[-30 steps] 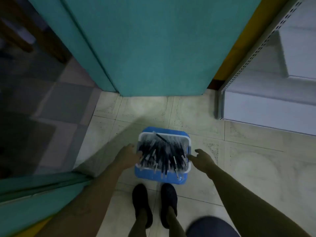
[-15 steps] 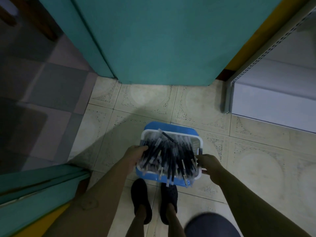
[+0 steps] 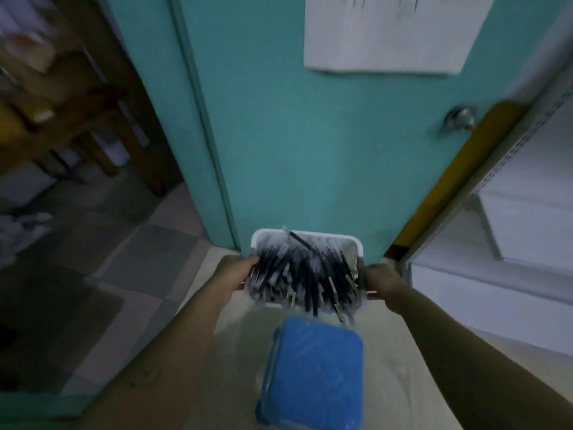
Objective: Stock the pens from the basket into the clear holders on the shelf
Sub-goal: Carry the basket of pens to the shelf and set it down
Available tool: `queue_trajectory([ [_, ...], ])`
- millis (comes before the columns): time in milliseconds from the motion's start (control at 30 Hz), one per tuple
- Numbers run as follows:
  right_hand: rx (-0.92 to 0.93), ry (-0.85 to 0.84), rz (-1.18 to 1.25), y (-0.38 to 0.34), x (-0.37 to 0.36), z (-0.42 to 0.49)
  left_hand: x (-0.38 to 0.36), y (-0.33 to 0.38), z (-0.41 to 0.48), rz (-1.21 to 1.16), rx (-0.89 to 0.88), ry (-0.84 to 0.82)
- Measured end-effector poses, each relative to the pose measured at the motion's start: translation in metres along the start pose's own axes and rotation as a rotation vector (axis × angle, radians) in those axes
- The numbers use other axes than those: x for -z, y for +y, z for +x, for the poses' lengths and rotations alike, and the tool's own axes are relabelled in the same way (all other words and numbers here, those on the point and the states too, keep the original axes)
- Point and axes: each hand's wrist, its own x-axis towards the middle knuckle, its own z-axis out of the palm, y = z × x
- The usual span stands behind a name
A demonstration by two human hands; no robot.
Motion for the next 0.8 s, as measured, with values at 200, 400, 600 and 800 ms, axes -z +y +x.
queue_trajectory([
  [200, 0.314, 0.064, -0.050, -0.136, 0.019, -0.064, 0.083, 0.098, -0.064, -0.087, -0.248, 0.120],
  [400, 0.599, 0.028, -0.068, -0.237, 0.005, -0.128, 0.158, 0.131, -0.156, -0.127, -0.382, 0.229],
  [600, 0.786, -0.182, -0.188, -0.286, -0.042, -0.186, 0.212, 0.104, -0.244, -0.166, -0.391, 0.493],
  [800, 0.882, -0.539, -0.311, -0.282, -0.103, -0.260, 0.238, 0.027, -0.348, -0.256, -0.300, 0.824],
])
